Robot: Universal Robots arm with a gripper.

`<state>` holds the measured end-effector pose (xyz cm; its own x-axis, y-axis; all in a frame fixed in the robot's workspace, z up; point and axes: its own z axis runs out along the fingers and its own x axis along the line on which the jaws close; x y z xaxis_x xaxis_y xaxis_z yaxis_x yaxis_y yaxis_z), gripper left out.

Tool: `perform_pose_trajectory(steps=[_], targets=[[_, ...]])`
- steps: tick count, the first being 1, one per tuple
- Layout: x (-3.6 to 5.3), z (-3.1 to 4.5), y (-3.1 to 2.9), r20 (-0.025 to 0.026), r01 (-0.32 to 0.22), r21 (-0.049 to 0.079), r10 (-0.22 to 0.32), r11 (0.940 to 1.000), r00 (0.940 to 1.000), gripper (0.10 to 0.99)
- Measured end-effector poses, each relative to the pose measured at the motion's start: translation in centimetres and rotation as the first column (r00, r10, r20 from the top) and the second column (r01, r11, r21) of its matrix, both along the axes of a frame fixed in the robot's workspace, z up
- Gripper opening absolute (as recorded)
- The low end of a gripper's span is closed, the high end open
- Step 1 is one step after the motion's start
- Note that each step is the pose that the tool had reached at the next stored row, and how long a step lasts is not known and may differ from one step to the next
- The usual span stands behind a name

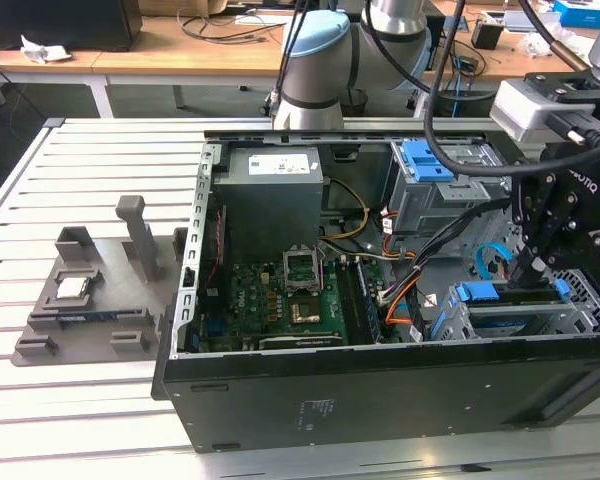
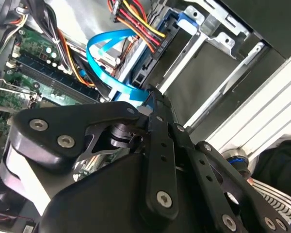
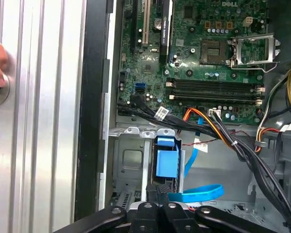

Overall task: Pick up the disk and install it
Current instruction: 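Insert the second disk wire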

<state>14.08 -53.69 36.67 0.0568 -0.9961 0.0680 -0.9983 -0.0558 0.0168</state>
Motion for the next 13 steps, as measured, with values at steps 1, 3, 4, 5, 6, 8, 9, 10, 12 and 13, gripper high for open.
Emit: perform_pose_trajectory(steps=[1, 3, 4, 5, 6, 8, 9, 10, 12, 13], targets=[[0.28, -0.16, 0.00, -0.0008, 0.000, 0.000, 0.000, 1.0000, 1.0000, 0.102], [0.56, -0.37, 0.00, -0.0015, 0.000, -0.001, 0.000, 1.0000, 1.0000, 0.102], [0.59, -0.43, -0.01, -0.0017, 0.000, -0.002, 0.000, 1.0000, 1.0000, 0.102], [0.60, -0.48, -0.03, -0.0017, 0.000, -0.002, 0.000, 1.0000, 1.0000, 0.102], [0.65, -0.56, -0.05, -0.0018, 0.000, -0.003, 0.000, 1.0000, 1.0000, 0.102], [0.84, -0.89, -0.07, -0.0025, 0.000, -0.004, 0.000, 1.0000, 1.0000, 0.102], [0.91, -1.00, -0.07, -0.0028, 0.000, -0.005, 0.000, 1.0000, 1.0000, 0.102], [0.96, -1.09, -0.08, -0.0029, 0.000, -0.005, 0.000, 1.0000, 1.0000, 0.102], [1.04, -1.22, -0.08, -0.0031, 0.000, -0.006, 0.000, 1.0000, 1.0000, 0.102], [1.10, -1.31, -0.08, -0.0032, 0.000, -0.006, 0.000, 1.0000, 1.0000, 0.102]])
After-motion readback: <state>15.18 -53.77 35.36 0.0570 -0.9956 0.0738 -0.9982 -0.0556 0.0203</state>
